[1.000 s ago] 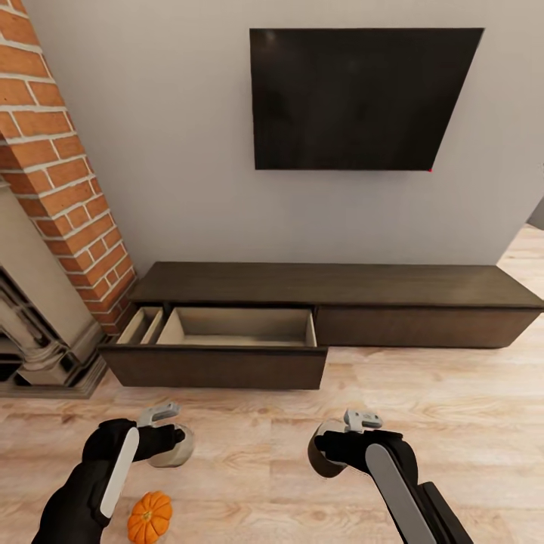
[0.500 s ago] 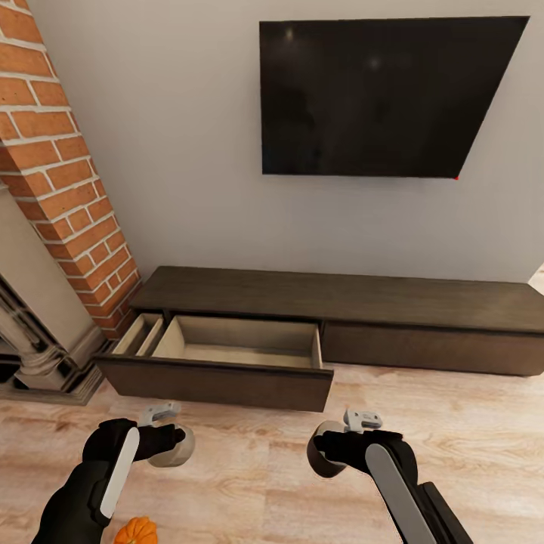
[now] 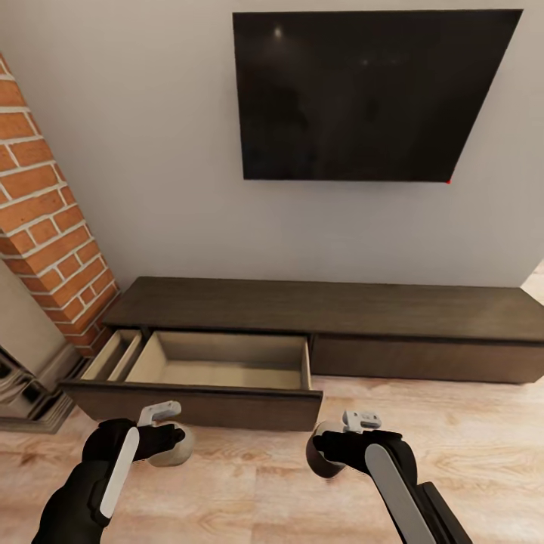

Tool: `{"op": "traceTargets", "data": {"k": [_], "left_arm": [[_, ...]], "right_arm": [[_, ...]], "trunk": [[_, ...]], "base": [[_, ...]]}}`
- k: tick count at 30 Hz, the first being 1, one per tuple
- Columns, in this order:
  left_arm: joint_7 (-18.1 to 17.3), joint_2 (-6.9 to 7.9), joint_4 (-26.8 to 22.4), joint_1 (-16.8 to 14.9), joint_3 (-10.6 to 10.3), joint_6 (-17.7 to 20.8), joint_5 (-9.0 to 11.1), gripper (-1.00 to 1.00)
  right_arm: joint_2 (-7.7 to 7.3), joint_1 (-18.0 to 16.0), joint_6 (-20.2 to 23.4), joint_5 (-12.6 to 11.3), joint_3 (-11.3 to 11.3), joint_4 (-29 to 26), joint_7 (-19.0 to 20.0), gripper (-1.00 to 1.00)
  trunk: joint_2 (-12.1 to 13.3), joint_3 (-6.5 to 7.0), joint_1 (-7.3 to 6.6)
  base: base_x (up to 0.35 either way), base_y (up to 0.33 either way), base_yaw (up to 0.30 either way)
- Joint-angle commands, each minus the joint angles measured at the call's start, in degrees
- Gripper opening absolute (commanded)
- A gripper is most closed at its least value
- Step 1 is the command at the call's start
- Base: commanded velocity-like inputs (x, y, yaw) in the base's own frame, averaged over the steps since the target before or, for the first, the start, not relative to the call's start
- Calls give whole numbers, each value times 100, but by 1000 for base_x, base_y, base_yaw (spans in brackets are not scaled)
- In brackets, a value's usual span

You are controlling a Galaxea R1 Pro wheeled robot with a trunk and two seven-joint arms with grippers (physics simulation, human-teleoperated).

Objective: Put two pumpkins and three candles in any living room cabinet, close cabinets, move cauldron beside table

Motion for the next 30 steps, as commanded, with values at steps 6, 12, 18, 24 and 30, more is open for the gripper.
{"op": "traceTargets", "data": {"k": [6,12,18,24,30], "left_arm": [[-1,-1,-7,0,-1,0,3,-100],[-1,0,-8,0,1,0,2,-100],[-1,0,-8,0,0,0,5,-100],[-1,0,-103,0,26,0,12,-100],[-1,-5,-262,8,21,0,24,-100]], "right_arm": [[1,1,-3,-1,7,0,-10,-100],[1,1,-3,-1,8,0,-9,-100],[1,0,-3,-1,15,0,-3,-100],[1,-1,-6,-1,15,0,-2,-100],[1,1,-50,-1,18,0,-2,-100]], "trunk": [[0,0,0],[0,0,0],[0,0,0],[40,18,-22],[281,126,-154]], "base": [[255,-5,153],[253,-54,43],[237,-6,4],[54,0,0],[4,0,0]]}}
